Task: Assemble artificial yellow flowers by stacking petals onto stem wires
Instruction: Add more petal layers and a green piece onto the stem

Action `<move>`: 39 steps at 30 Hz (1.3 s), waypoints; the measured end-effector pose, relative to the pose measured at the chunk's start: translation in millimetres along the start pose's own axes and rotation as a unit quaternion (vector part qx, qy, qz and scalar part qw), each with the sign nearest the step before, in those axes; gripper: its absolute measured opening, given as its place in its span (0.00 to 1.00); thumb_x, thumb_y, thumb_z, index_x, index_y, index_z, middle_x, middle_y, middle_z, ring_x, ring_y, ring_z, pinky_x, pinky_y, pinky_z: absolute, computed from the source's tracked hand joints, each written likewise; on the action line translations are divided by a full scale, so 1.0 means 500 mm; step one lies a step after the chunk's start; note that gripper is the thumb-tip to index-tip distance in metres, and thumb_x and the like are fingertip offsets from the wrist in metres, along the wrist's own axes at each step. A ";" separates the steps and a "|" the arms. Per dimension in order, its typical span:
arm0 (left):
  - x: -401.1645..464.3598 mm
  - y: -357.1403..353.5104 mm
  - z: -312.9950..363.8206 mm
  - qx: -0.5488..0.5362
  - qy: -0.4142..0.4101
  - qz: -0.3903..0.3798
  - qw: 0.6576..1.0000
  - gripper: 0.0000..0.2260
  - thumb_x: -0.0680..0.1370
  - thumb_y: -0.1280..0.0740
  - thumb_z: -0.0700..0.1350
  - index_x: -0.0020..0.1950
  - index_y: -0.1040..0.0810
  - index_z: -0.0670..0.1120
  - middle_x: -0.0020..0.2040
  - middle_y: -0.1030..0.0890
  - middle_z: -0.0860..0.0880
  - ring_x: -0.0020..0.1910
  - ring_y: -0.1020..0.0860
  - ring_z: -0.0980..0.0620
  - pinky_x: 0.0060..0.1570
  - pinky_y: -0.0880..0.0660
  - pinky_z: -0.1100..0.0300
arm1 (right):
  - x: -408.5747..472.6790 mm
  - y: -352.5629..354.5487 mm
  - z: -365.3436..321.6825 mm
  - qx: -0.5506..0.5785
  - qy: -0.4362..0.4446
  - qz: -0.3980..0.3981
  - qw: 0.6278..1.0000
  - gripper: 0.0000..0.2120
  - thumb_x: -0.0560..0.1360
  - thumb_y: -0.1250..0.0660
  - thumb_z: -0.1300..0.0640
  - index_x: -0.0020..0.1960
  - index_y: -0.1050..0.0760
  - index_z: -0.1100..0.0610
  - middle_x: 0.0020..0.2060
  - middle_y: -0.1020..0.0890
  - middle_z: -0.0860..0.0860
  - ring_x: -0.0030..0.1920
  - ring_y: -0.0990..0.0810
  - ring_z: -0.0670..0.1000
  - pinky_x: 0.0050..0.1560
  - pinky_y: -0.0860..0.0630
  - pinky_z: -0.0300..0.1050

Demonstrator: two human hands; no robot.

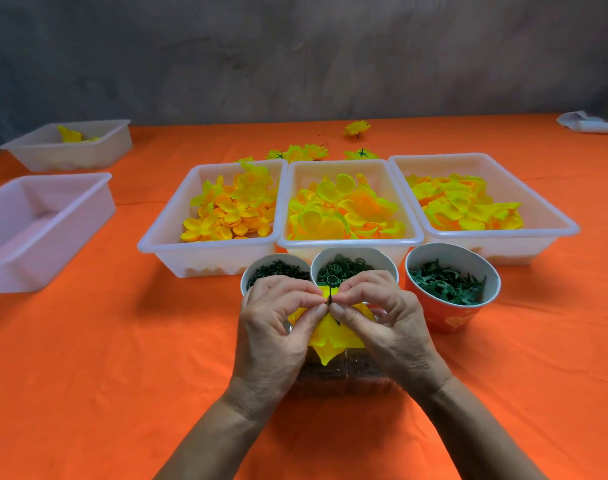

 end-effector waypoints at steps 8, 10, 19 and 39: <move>-0.009 -0.002 -0.002 0.005 -0.003 0.014 1.000 0.02 0.70 0.28 0.42 0.38 0.17 0.45 0.41 0.18 0.55 0.47 0.22 0.50 0.41 0.25 0.47 | 0.000 0.001 -0.003 -0.006 0.020 0.008 1.000 0.05 0.66 0.28 0.59 0.38 0.21 0.50 0.39 0.21 0.46 0.47 0.23 0.49 0.48 0.27 0.36; -0.009 0.000 -0.001 0.000 0.004 0.014 1.000 0.02 0.70 0.28 0.43 0.38 0.17 0.45 0.41 0.17 0.55 0.47 0.21 0.50 0.43 0.24 0.47 | -0.002 0.004 -0.007 -0.014 0.024 0.016 0.999 0.04 0.66 0.28 0.59 0.38 0.21 0.51 0.39 0.21 0.46 0.47 0.23 0.49 0.48 0.28 0.35; -0.026 0.002 -0.020 -0.088 0.101 -0.007 0.991 0.10 0.70 0.27 0.34 0.43 0.16 0.48 0.44 0.16 0.52 0.50 0.20 0.56 0.49 0.28 0.71 | 0.004 0.005 -0.015 -0.073 -0.035 -0.045 0.996 0.05 0.68 0.24 0.59 0.41 0.17 0.50 0.41 0.18 0.46 0.53 0.25 0.49 0.48 0.24 0.48; -0.037 -0.005 -0.043 -0.126 0.118 0.009 0.985 0.06 0.69 0.27 0.40 0.44 0.16 0.47 0.47 0.16 0.51 0.52 0.20 0.51 0.52 0.24 0.55 | 0.021 -0.006 -0.040 -0.131 0.053 -0.056 0.988 0.03 0.67 0.25 0.59 0.37 0.18 0.58 0.38 0.20 0.47 0.48 0.26 0.50 0.44 0.28 0.43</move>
Point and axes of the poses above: each hand's wrist, its own x-axis towards the middle knuckle, its own y-axis out of the back of the hand, z = x × y, the point moved 9 cm from there along x, towards the middle knuckle
